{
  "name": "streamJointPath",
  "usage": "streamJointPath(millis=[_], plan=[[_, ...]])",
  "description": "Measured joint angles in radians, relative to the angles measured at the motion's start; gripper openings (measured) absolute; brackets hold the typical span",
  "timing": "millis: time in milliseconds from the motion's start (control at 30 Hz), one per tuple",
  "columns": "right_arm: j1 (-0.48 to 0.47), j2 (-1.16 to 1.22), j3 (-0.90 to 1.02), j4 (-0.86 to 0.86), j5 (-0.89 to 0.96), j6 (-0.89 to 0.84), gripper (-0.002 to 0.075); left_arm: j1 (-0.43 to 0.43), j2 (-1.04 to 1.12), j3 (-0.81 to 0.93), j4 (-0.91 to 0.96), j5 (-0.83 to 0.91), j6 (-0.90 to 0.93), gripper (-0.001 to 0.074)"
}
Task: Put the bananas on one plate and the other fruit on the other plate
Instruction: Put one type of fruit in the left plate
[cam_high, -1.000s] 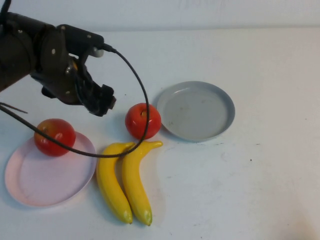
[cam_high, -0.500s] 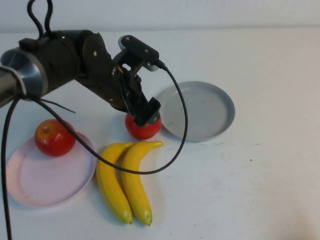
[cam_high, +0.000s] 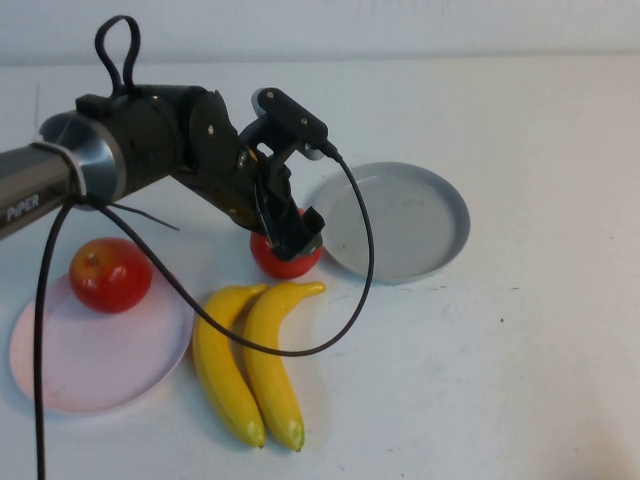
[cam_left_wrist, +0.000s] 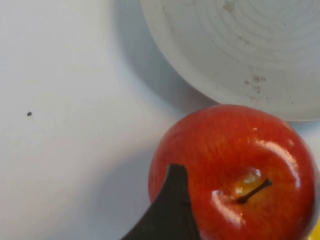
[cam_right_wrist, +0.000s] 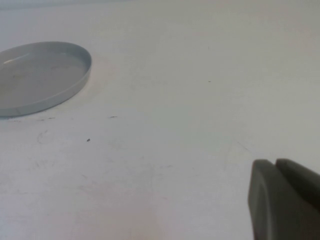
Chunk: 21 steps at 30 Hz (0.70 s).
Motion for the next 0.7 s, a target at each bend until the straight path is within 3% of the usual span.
streamJointPath(millis=[433,700], plan=[[0.000,0.000,0.000,0.000,0.000,0.000,-0.0017,0.000,0.038,-0.008,0.019,-0.034,0.004,0.0613],[0.000,0.000,0.000,0.000,0.000,0.000,-0.0017,0.000,0.038,-0.008,0.021,-0.039,0.004,0.0542]])
